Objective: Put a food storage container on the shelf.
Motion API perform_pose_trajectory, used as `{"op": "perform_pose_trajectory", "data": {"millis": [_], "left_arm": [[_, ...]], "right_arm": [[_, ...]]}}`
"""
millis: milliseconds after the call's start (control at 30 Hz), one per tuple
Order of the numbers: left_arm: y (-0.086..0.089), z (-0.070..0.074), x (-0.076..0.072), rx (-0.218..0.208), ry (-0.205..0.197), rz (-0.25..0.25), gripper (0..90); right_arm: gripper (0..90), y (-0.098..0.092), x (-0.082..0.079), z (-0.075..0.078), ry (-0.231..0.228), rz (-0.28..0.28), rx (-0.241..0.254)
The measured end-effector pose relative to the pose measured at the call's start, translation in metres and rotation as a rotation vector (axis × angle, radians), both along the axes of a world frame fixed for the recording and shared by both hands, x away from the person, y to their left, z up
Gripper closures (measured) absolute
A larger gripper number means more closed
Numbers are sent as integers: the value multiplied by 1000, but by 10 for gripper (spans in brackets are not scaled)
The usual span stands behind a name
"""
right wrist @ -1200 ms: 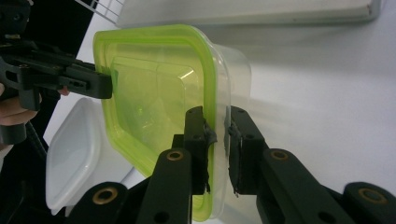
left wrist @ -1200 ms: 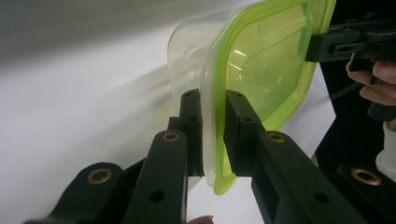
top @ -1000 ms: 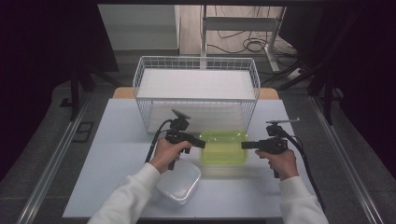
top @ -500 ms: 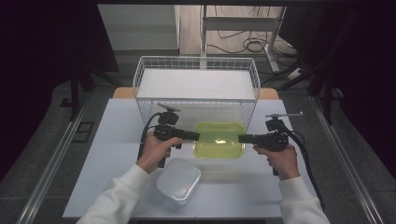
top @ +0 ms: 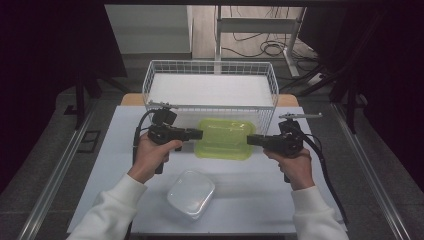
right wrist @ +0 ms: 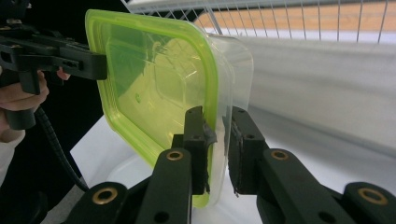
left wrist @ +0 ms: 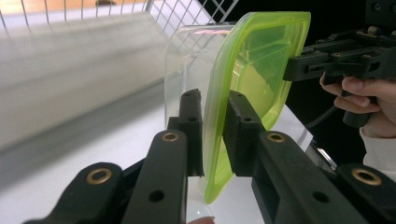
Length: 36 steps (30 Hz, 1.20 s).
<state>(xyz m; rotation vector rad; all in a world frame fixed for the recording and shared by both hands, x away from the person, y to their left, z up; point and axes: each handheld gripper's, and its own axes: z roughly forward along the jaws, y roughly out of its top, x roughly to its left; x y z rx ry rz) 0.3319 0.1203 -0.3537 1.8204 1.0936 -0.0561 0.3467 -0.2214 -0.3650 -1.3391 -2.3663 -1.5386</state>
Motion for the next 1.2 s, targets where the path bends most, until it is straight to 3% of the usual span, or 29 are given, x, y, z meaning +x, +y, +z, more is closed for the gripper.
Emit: {"op": "perform_pose_trajectory", "data": {"millis": [167,400,833,1033,1200], "left_arm": [[1,15,-7,3,-77,15,790],[8,44,-11,1,-143,22,788],[19,62,-5,-27,-180,38,788],[21,69,6,-56,-195,38,787],[20,74,19,-55,-193,42,788]], "right_arm": [[785,2,-2,22,-67,2,-1],[786,9,-3,52,-139,11,-7],[787,20,3,77,-207,13,-20],[787,22,11,87,-230,5,-11],[788,22,23,95,-236,1,-9]]}}
